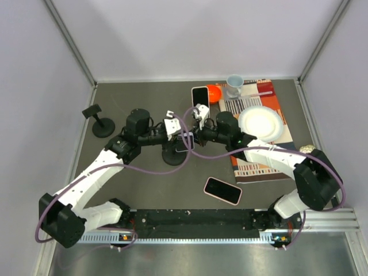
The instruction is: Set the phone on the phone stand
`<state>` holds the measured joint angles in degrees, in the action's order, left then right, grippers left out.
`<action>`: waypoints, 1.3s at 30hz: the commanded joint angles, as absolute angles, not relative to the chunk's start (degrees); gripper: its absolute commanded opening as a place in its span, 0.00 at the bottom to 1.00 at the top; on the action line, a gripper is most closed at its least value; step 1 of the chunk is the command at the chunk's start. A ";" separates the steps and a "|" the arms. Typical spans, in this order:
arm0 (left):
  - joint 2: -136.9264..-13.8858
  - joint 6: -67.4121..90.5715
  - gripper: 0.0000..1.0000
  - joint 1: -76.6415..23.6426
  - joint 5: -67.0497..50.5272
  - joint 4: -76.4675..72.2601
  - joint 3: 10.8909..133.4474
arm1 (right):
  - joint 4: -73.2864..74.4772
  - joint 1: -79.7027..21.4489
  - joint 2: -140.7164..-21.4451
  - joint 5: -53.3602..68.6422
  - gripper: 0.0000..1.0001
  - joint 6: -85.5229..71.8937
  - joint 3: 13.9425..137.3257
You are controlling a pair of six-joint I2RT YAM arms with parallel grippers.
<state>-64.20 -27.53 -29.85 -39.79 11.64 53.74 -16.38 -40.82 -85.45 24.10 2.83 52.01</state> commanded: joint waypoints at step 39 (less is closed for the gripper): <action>-70.31 -2.38 0.00 -46.23 63.98 15.73 55.11 | -4.66 -49.22 -84.46 -25.40 0.00 -10.64 57.48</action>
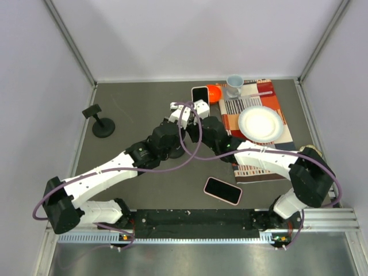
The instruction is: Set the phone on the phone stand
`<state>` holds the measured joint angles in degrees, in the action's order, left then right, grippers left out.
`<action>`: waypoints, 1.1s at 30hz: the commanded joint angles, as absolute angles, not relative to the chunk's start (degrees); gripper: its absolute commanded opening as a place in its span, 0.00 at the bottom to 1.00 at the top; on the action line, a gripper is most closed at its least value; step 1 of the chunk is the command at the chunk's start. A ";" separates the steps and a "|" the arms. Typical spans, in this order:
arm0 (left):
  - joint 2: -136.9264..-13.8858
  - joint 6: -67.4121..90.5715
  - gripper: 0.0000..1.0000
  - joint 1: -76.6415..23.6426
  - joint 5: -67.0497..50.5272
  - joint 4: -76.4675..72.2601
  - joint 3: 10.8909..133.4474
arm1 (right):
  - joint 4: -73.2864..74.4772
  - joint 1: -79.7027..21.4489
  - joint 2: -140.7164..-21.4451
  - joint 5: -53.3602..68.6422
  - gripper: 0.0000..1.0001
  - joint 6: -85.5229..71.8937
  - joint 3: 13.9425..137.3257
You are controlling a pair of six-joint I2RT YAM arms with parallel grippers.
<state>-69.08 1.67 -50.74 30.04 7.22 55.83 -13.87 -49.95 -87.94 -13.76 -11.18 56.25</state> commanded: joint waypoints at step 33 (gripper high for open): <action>-53.36 -1.21 0.00 -46.32 14.62 24.61 60.47 | -1.49 -40.52 -69.09 15.45 0.61 -8.45 47.03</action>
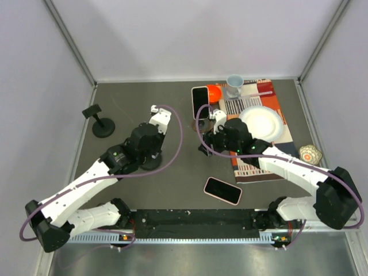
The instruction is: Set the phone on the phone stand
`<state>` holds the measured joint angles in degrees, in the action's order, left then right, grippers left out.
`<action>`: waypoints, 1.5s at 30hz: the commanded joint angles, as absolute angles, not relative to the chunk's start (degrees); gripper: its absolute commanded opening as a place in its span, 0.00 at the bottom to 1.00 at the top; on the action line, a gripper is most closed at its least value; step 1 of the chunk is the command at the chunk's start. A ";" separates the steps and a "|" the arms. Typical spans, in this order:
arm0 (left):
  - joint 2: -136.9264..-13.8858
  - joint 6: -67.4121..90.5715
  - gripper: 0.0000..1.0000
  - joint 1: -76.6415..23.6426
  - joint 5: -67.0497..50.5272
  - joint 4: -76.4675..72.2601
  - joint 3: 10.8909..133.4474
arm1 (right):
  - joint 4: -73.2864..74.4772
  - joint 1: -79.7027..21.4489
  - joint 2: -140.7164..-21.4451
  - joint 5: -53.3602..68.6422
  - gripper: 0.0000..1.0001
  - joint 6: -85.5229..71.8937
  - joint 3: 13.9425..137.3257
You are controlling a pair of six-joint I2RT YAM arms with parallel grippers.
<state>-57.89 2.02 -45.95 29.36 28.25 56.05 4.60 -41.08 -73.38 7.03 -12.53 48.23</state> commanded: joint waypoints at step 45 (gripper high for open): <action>-43.68 -21.01 0.00 -37.97 -29.54 16.53 47.46 | -39.29 -47.19 -83.32 46.69 0.00 6.42 39.11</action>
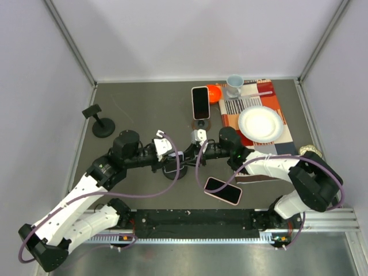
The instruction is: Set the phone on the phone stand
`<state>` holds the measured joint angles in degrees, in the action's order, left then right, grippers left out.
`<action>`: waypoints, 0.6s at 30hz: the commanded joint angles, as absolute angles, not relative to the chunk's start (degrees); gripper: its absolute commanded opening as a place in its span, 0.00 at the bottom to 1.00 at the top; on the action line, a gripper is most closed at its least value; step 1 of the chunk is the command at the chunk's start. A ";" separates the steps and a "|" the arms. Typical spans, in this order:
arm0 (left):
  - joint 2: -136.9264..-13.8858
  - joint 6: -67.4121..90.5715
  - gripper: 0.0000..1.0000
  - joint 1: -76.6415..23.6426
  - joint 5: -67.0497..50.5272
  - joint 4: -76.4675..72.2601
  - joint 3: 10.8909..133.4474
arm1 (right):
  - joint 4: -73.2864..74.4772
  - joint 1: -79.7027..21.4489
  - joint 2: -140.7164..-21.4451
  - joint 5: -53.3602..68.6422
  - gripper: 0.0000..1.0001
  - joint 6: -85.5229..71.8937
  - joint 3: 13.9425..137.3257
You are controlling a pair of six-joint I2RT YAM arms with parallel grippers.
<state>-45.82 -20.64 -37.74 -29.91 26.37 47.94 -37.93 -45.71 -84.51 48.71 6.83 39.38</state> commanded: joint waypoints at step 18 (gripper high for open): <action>-44.29 -16.18 0.00 -42.63 12.92 8.52 43.49 | -36.64 -57.83 -71.37 -2.29 0.00 -28.03 32.87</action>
<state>-41.82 -14.63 -44.53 -5.93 15.99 41.39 -33.80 -55.79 -73.84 5.69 -16.32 32.93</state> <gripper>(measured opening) 0.197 0.277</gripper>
